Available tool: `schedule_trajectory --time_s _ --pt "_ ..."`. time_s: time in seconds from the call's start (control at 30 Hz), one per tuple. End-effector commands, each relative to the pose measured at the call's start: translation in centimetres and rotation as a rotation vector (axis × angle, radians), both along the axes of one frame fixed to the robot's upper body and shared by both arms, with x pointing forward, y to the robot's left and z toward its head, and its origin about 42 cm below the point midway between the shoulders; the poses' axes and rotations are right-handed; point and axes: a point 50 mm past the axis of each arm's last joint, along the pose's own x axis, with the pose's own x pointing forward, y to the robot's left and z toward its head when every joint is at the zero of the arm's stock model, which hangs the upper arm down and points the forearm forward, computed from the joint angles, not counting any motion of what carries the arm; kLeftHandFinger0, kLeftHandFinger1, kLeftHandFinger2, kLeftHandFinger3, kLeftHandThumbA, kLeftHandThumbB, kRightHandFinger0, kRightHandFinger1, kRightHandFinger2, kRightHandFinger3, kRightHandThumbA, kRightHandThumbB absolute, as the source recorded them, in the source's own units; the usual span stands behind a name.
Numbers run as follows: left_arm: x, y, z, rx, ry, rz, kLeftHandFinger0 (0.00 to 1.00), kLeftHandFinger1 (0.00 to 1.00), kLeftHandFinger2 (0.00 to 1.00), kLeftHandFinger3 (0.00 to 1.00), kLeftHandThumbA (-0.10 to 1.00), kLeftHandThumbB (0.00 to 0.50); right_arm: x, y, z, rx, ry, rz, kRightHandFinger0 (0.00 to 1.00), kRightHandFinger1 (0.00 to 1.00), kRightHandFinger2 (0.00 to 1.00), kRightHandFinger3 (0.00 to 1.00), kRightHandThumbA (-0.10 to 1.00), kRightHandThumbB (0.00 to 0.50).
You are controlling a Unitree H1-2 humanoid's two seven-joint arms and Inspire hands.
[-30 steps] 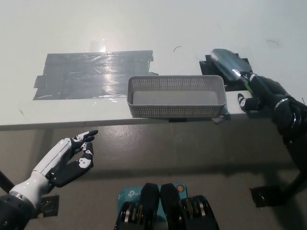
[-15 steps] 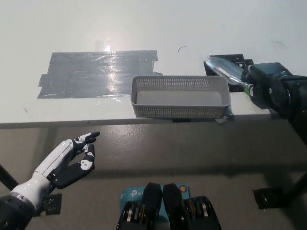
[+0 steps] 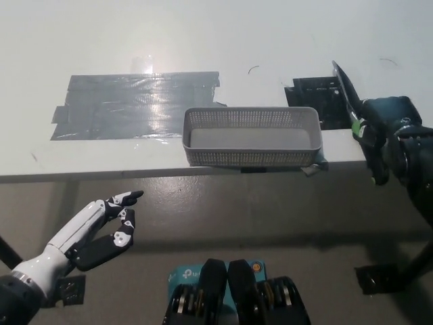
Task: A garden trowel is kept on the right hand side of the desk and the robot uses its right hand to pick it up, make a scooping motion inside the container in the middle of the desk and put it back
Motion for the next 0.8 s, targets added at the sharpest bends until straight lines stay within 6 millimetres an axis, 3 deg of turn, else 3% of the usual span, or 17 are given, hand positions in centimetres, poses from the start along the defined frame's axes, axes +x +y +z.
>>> schedule_trajectory --time_s 0.0,0.1,0.13,0.17,0.2,0.23,0.27,0.33,0.4,0.43,0.5,0.53,0.57,0.63,0.7,0.73,0.77 --pt "0.1 0.0 2.3 0.064 -0.098 -0.058 1.0 1.0 1.0 1.0 1.0 0.22 -0.8 -0.5 -1.4 0.092 -0.223 -0.01 0.0 0.25 0.43 0.34 0.11 0.0" --pt "0.1 0.0 2.3 0.073 -0.095 -0.055 1.0 1.0 1.0 1.0 1.0 0.261 -1.0 -0.7 -1.8 0.111 -0.257 -0.001 0.0 0.19 0.4 0.36 0.13 0.0" --pt "0.2 0.0 2.2 0.074 -0.087 -0.053 1.0 1.0 1.0 1.0 1.0 0.306 -1.0 -1.1 -1.8 0.111 -0.263 -0.001 0.0 0.19 0.43 0.45 -0.02 0.0" --pt "0.2 0.0 2.2 0.075 -0.084 -0.052 1.0 1.0 1.0 1.0 1.0 0.309 -1.0 -1.2 -1.8 0.112 -0.264 -0.002 0.0 0.19 0.43 0.47 -0.01 0.0" --pt "0.2 0.0 2.1 0.074 -0.089 -0.053 1.0 1.0 1.0 1.0 1.0 0.304 -0.9 -1.4 -1.8 0.121 -0.26 -0.007 0.0 0.2 0.44 0.58 -0.04 0.0" --pt "0.2 0.0 2.1 0.078 -0.087 -0.054 1.0 1.0 1.0 1.0 1.0 0.313 -1.0 -1.5 -1.8 0.136 -0.269 -0.002 0.0 0.19 0.43 0.56 -0.09 0.0" --pt "0.3 0.0 2.1 0.079 -0.09 -0.06 1.0 1.0 1.0 1.0 1.0 0.289 -1.0 -1.9 -1.7 0.141 -0.28 -0.005 0.0 0.2 0.44 0.67 -0.1 0.0" --pt "0.2 0.0 1.9 0.084 -0.084 -0.062 1.0 1.0 1.0 1.0 1.0 0.282 -1.2 -2.0 -2.1 0.137 -0.281 -0.006 0.0 0.2 0.44 0.58 -0.1 0.0" --pt "0.0 0.0 2.0 0.094 -0.081 -0.061 1.0 1.0 1.0 1.0 1.0 0.281 -1.1 -2.2 -2.1 0.127 -0.251 -0.026 0.0 0.22 0.44 0.74 -0.02 0.0" --pt "0.0 0.0 2.0 0.098 -0.08 -0.063 1.0 1.0 1.0 1.0 1.0 0.275 -0.9 -2.4 -1.7 0.1 -0.209 -0.035 0.03 0.25 0.47 0.99 0.03 0.0" --pt "-0.1 0.0 2.0 0.104 -0.081 -0.064 1.0 1.0 1.0 1.0 1.0 0.279 -0.8 -2.6 -1.3 0.103 -0.179 -0.045 0.0 0.19 0.39 1.0 0.03 0.0" --pt "-0.2 0.1 2.0 0.11 -0.072 -0.064 1.0 1.0 1.0 1.0 1.0 0.296 -0.8 -2.5 -0.9 0.083 -0.138 -0.073 0.15 0.37 0.64 1.0 0.12 0.0" --pt "-0.1 0.1 2.0 0.111 -0.072 -0.064 1.0 1.0 1.0 1.0 1.0 0.294 -0.8 -2.4 -0.7 0.07 -0.126 -0.078 0.37 0.66 0.96 1.0 0.21 0.0" --pt "0.0 0.1 1.9 0.115 -0.069 -0.065 1.0 1.0 1.0 1.0 1.0 0.262 -0.4 -2.7 0.6 0.074 -0.082 -0.122 1.0 1.0 1.0 1.0 0.35 0.002" --pt "0.1 0.1 1.8 0.112 -0.067 -0.063 1.0 1.0 1.0 1.0 1.0 0.254 0.0 -2.9 2.3 0.08 -0.061 -0.148 1.0 1.0 1.0 1.0 0.58 0.045" --pt "0.1 0.1 1.8 0.113 -0.064 -0.064 1.0 1.0 1.0 1.0 1.0 0.256 0.1 -3.0 2.6 0.11 -0.052 -0.167 1.0 1.0 1.0 1.0 0.63 0.069" --pt "0.1 0.1 1.7 0.115 -0.062 -0.066 1.0 1.0 1.0 1.0 1.0 0.25 0.5 -3.2 3.6 0.169 -0.037 -0.206 1.0 1.0 1.0 1.0 0.72 0.137"
